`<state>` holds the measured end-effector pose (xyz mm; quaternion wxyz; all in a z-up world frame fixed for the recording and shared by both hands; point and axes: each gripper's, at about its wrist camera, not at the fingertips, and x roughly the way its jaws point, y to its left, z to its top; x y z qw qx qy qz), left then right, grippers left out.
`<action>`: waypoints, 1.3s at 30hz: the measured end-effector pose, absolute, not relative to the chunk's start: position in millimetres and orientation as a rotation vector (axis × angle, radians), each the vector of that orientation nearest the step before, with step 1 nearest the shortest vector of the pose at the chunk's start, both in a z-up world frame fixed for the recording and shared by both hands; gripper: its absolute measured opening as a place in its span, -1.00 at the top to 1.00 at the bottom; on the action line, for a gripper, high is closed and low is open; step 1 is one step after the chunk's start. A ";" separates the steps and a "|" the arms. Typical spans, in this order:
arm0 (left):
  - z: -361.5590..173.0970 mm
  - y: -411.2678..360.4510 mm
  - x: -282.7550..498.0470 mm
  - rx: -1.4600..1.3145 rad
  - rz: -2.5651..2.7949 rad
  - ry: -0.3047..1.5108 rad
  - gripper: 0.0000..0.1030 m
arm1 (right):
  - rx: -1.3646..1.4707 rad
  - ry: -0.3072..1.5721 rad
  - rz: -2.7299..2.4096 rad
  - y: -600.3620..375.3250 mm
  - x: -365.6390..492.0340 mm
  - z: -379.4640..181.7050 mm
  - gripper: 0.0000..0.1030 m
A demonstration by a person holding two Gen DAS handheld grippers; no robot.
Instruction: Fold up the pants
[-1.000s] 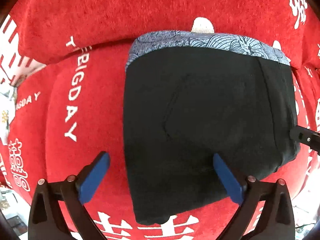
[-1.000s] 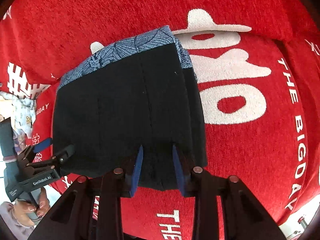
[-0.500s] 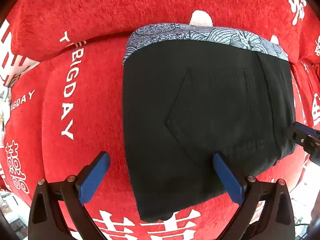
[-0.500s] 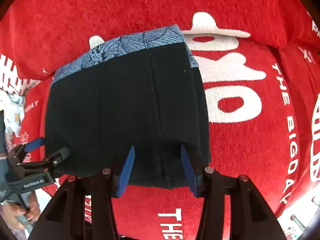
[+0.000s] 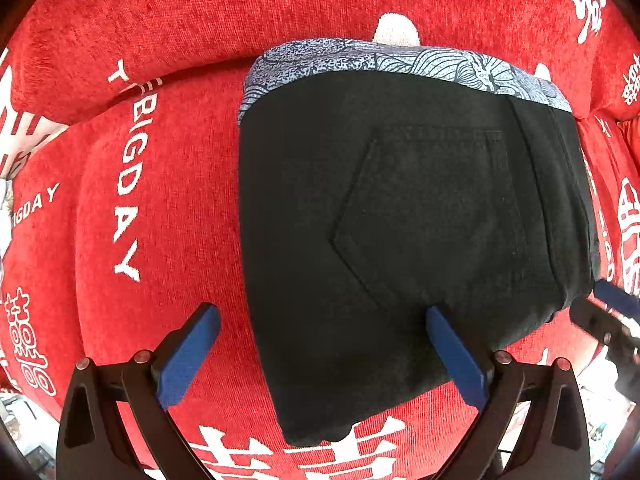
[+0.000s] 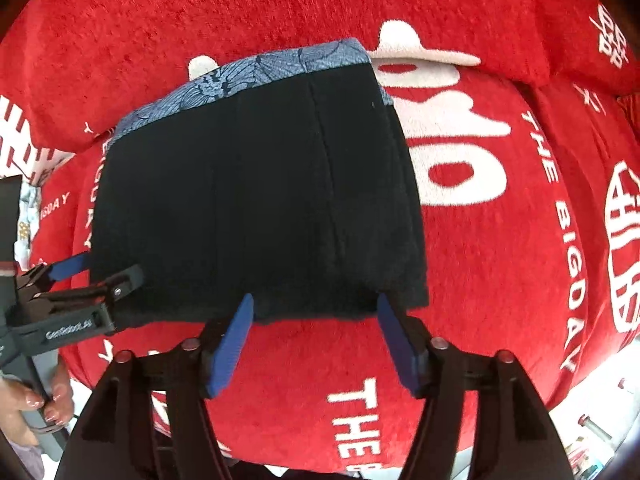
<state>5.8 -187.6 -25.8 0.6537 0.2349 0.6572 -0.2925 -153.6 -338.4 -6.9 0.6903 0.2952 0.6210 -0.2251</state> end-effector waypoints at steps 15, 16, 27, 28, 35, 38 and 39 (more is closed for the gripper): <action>-35.0 -186.1 -4.1 0.546 -0.647 1.483 -1.00 | 0.747 1.387 -0.478 -344.2 -178.0 -7.0 -0.51; -35.2 -186.4 -4.2 0.545 -0.644 1.486 -1.00 | 0.753 1.388 -0.477 -346.6 -179.3 -7.8 -0.51; -36.4 -197.6 -3.9 0.559 -0.619 1.504 -1.00 | 0.802 1.387 -0.454 -372.5 -186.2 -14.1 -0.54; -36.6 -196.8 -2.1 0.553 -0.623 1.512 -1.00 | 0.803 1.390 -0.451 -374.6 -186.1 -15.5 -0.54; -21.0 -182.5 42.6 0.327 -0.733 1.559 -1.00 | 0.806 1.356 -0.360 -403.8 -183.2 -10.5 -0.54; -26.4 -181.0 67.6 0.229 -0.770 1.609 -1.00 | 0.852 1.320 -0.303 -431.8 -176.7 -13.2 -0.55; -30.4 -181.5 75.0 0.190 -0.786 1.633 -1.00 | 0.874 1.316 -0.284 -439.5 -174.3 -17.1 -0.55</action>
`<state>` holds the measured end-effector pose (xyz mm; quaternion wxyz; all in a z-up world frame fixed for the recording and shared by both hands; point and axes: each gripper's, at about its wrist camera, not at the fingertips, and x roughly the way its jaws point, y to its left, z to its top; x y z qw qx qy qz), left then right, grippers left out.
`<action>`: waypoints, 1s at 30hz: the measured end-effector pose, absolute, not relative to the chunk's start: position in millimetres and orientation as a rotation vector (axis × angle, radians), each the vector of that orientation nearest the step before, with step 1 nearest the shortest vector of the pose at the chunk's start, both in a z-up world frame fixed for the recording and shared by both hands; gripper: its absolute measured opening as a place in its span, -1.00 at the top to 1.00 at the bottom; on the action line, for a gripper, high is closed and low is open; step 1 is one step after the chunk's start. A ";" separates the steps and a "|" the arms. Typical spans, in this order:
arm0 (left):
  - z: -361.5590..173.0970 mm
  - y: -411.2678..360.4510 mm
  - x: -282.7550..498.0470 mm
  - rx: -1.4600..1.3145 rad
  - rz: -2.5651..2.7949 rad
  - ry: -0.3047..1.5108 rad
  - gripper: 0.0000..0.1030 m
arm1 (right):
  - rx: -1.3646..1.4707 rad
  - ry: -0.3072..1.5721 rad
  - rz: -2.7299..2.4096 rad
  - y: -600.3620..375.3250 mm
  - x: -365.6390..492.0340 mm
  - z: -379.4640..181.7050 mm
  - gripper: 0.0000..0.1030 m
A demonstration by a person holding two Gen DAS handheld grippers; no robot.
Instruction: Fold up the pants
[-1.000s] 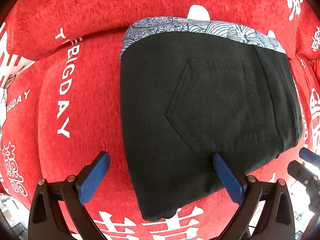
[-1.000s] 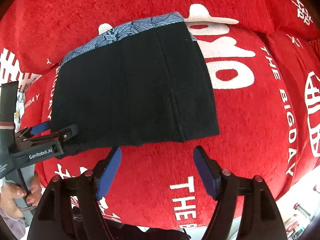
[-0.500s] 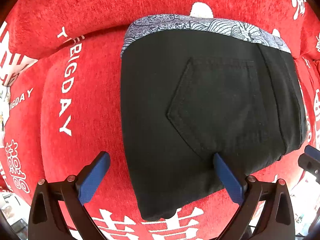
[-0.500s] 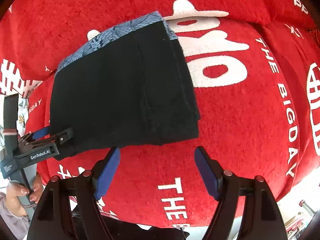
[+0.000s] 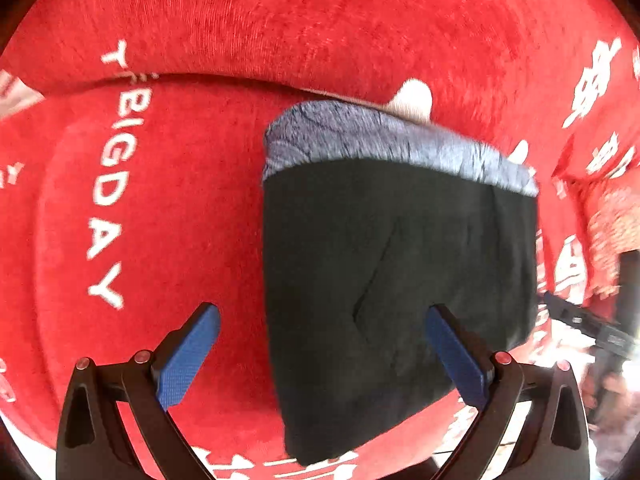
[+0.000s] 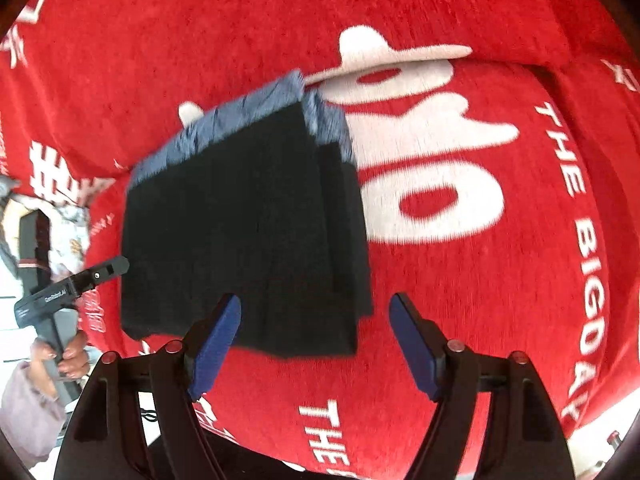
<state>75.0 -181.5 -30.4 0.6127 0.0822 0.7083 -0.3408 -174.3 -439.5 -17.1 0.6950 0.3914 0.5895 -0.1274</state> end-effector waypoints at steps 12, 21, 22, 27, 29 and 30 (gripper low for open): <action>-82.3 -208.3 78.4 0.086 -0.881 1.713 -1.00 | 1.144 1.269 0.013 -486.5 -148.1 -88.2 -0.58; -79.2 -221.9 59.2 0.050 -0.777 1.674 -0.94 | 1.230 1.266 0.068 -499.3 -143.2 -101.1 -0.32; -75.7 -217.7 54.3 0.047 -0.771 1.656 -0.85 | 1.238 1.261 0.080 -500.0 -144.2 -100.5 -0.22; -53.3 -215.6 35.5 0.035 -0.764 1.576 -0.40 | 1.206 1.240 0.105 -500.2 -146.8 -85.4 0.04; -43.7 -210.5 32.6 0.021 -0.776 1.563 -0.27 | 1.200 1.218 0.112 -497.4 -147.6 -75.9 0.08; -38.8 -207.2 30.8 0.018 -0.784 1.559 -0.25 | 1.202 1.201 0.115 -496.8 -149.4 -70.6 0.10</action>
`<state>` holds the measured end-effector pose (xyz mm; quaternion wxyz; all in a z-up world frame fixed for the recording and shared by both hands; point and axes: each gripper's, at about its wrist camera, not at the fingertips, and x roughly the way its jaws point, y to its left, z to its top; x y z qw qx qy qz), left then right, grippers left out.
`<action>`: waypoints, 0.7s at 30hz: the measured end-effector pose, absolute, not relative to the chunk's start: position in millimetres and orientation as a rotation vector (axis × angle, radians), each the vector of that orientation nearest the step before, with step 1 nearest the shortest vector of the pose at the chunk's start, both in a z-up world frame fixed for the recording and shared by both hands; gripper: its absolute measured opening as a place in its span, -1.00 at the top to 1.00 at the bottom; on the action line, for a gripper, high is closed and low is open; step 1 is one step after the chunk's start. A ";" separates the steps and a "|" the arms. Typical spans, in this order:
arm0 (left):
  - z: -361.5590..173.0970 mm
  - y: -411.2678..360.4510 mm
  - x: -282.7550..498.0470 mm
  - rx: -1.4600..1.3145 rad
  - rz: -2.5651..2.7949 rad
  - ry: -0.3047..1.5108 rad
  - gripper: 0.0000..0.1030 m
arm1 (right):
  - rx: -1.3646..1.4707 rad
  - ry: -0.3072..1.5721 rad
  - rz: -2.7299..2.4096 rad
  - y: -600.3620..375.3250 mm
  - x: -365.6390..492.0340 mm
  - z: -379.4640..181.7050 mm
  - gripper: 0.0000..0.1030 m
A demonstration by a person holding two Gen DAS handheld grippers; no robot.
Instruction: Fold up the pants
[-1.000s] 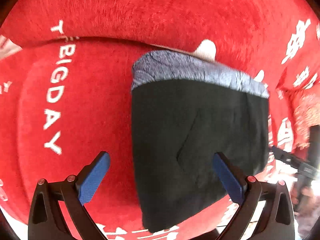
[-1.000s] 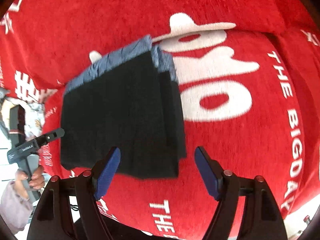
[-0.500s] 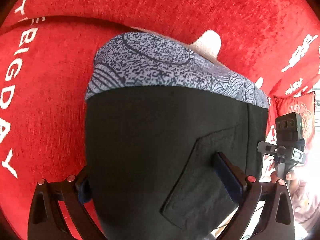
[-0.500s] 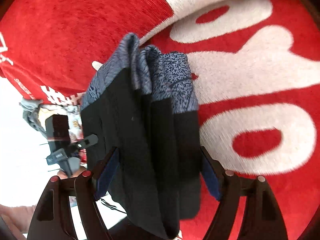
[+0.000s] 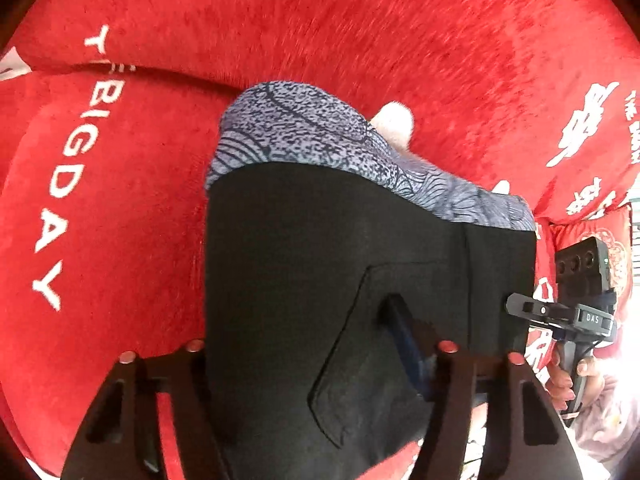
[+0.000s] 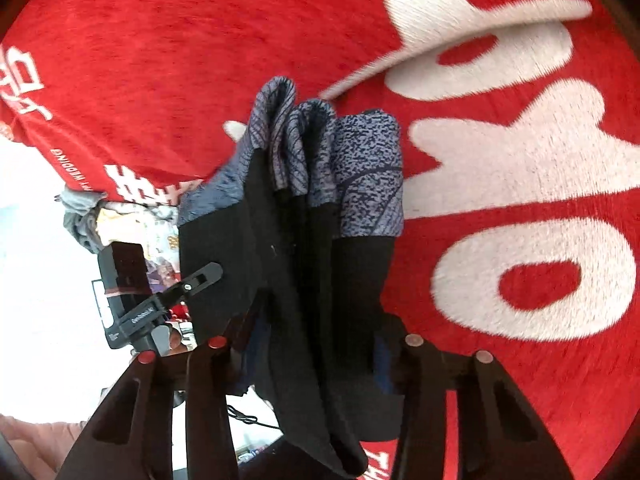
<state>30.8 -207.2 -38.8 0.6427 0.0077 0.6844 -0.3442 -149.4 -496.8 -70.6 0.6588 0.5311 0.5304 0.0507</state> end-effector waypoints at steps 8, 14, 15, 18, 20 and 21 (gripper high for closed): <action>9.0 -163.5 21.1 0.082 -0.788 1.512 -0.25 | 1.255 1.137 0.136 -455.1 -169.1 -30.9 0.11; -4.3 -126.5 8.2 0.133 -0.702 1.540 -0.25 | 1.270 1.163 0.149 -401.7 -177.4 -34.1 0.12; -14.0 -118.8 6.8 0.138 -0.685 1.556 -0.26 | 1.270 1.174 0.147 -395.3 -178.3 -38.6 0.12; -40.7 -108.8 4.6 0.155 -0.625 1.571 -0.52 | 1.227 1.245 0.117 -379.5 -183.0 -58.9 0.11; -47.7 -103.6 1.7 0.149 -0.626 1.547 -0.74 | 1.188 1.274 0.091 -379.1 -188.5 -69.3 0.10; -48.3 -103.0 0.6 0.161 -0.622 1.536 -0.89 | 1.175 1.278 0.073 -380.9 -191.9 -73.7 0.06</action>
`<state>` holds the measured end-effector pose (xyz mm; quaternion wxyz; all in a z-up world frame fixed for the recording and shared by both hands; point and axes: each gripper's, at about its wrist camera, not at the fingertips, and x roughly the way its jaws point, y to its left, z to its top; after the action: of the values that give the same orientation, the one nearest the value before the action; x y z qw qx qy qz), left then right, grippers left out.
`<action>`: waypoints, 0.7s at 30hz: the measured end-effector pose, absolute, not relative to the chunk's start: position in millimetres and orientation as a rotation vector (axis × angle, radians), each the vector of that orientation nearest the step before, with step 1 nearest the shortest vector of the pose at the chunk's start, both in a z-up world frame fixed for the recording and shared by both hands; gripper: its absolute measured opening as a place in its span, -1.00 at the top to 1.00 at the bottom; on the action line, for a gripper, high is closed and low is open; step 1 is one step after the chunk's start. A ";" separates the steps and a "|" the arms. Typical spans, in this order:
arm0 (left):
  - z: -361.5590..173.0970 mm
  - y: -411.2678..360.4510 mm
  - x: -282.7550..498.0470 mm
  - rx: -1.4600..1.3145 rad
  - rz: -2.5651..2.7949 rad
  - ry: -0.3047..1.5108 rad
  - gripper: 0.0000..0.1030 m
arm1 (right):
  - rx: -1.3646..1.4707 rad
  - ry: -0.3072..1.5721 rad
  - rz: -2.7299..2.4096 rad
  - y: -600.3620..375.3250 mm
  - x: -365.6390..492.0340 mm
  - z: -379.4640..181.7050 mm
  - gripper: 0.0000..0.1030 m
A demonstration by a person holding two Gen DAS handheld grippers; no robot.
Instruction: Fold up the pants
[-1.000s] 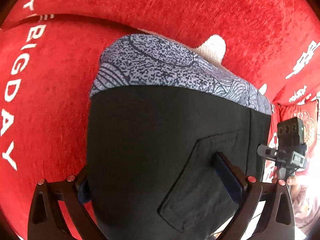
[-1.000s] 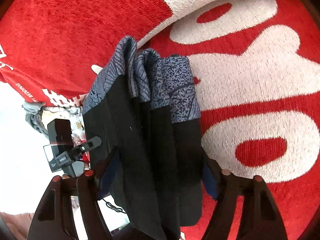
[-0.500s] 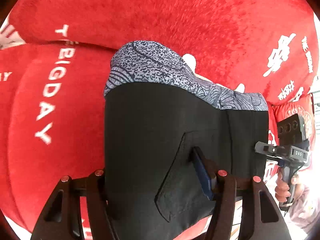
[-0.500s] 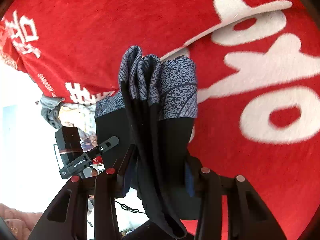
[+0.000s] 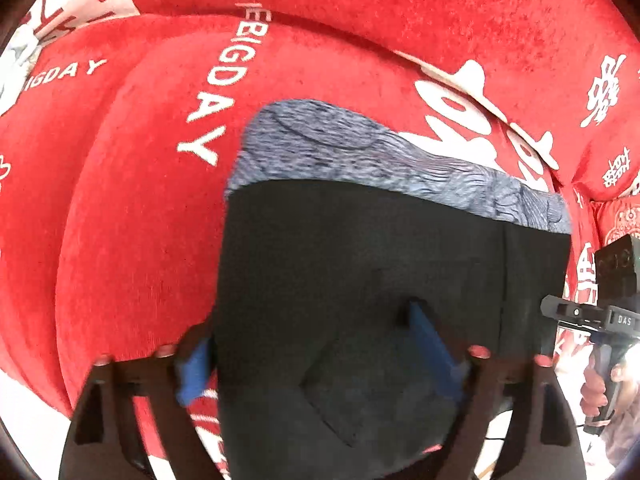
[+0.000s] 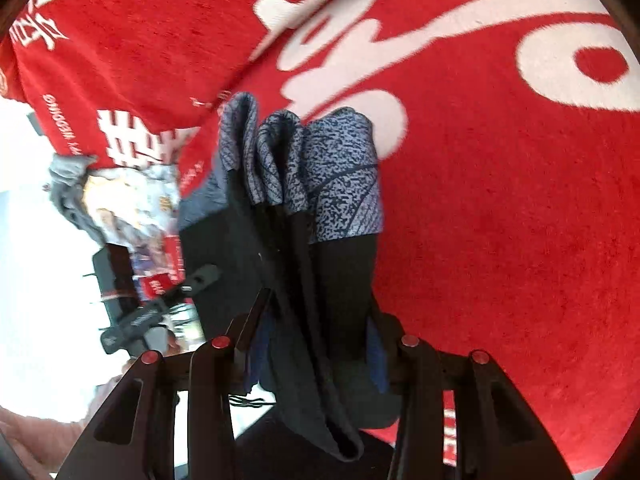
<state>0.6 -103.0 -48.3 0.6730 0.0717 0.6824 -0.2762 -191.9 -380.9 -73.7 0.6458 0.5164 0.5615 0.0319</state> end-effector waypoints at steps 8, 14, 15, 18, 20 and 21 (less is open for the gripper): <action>-40.7 -101.0 -2.8 0.287 -0.570 1.505 -1.00 | 0.987 1.371 -0.094 -371.9 -191.6 -62.3 -0.44; -10.8 -94.7 -20.7 0.385 -0.514 1.450 -1.00 | 0.848 1.427 -0.249 -360.4 -200.4 -26.4 -0.50; -3.0 -93.7 -25.0 0.390 -0.509 1.437 -1.00 | 0.832 1.429 -0.261 -357.1 -201.7 -19.5 -0.56; 21.1 -89.8 -37.0 0.413 -0.476 1.400 -1.00 | 0.792 1.420 -0.295 -344.6 -203.3 4.7 -0.69; 36.9 -90.1 -44.9 0.416 -0.476 1.379 -1.00 | 0.763 1.395 -0.317 -334.5 -202.8 24.3 -0.78; 45.5 -90.6 -49.1 0.414 -0.484 1.371 -1.00 | 0.746 1.377 -0.328 -329.2 -202.9 34.5 -0.89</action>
<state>-49.1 -90.6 45.5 0.7278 0.1878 0.6219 -0.2195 -202.9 -329.2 34.5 0.6965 0.3346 0.6175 -0.1472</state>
